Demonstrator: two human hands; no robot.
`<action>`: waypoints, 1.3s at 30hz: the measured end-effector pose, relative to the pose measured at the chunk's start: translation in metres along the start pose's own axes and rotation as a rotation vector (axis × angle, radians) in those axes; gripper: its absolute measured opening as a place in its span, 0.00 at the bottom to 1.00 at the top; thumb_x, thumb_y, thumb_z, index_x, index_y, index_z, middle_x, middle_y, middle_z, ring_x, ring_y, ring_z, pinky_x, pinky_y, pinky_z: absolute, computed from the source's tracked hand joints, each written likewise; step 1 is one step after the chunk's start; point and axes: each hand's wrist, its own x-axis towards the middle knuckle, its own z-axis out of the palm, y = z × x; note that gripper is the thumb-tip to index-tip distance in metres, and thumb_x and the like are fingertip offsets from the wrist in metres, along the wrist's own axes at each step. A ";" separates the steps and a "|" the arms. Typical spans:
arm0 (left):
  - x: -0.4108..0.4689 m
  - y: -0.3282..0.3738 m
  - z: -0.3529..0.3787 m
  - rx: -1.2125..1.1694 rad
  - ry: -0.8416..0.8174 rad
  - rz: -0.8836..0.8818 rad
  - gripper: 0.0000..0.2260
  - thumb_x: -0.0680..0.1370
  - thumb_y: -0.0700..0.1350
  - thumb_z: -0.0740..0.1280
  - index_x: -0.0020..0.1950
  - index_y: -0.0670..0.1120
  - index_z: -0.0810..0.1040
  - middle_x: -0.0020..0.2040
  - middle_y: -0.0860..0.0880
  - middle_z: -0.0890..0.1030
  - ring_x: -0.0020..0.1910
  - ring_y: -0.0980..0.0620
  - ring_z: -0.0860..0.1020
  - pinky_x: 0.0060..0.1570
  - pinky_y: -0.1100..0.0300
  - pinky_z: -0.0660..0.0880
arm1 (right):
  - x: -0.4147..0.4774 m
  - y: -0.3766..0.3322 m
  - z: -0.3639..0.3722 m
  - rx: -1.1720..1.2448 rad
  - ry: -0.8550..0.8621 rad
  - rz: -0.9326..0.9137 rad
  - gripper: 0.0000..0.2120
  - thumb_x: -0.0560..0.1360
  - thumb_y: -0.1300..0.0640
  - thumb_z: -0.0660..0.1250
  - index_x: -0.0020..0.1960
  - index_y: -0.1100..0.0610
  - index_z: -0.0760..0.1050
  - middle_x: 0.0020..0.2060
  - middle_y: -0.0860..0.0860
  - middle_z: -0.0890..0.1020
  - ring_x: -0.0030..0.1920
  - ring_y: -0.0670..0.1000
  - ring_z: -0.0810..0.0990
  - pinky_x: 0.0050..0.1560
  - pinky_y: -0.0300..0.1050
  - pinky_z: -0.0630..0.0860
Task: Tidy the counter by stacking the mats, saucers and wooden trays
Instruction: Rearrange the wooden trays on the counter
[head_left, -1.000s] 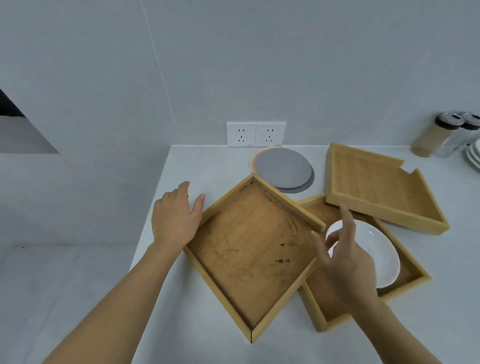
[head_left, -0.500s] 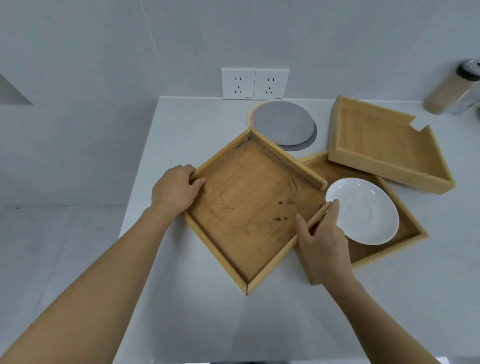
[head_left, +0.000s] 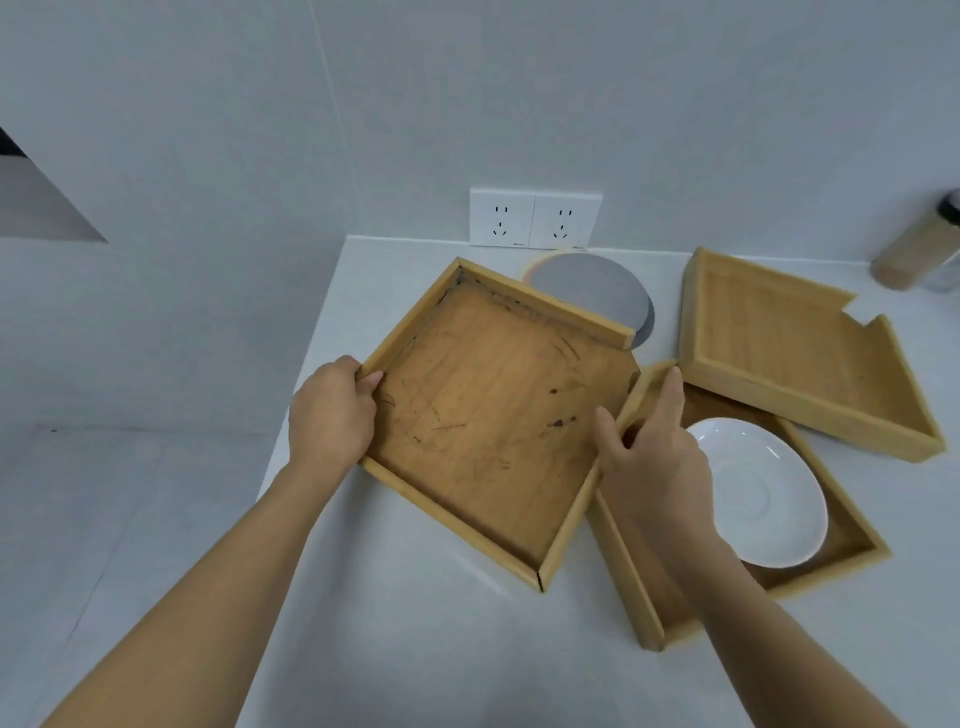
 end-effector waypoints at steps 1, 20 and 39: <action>0.003 0.000 -0.003 0.008 0.035 -0.026 0.13 0.80 0.46 0.59 0.42 0.39 0.72 0.37 0.45 0.73 0.37 0.46 0.70 0.35 0.56 0.62 | 0.005 -0.008 0.000 -0.024 -0.007 -0.044 0.36 0.76 0.44 0.59 0.75 0.58 0.45 0.31 0.54 0.77 0.33 0.53 0.78 0.37 0.52 0.78; 0.079 -0.032 -0.008 -0.036 0.157 -0.409 0.13 0.80 0.47 0.59 0.45 0.38 0.74 0.45 0.39 0.78 0.43 0.40 0.74 0.38 0.54 0.65 | 0.129 -0.078 0.087 -0.211 -0.261 -0.303 0.05 0.75 0.58 0.56 0.45 0.59 0.61 0.32 0.52 0.68 0.37 0.58 0.71 0.39 0.52 0.70; 0.114 -0.043 0.025 -0.026 0.187 -0.373 0.12 0.79 0.45 0.60 0.40 0.38 0.73 0.36 0.43 0.74 0.36 0.45 0.70 0.34 0.55 0.63 | 0.166 -0.063 0.124 -0.247 -0.275 -0.308 0.06 0.77 0.56 0.56 0.46 0.58 0.60 0.31 0.51 0.67 0.35 0.56 0.70 0.36 0.49 0.69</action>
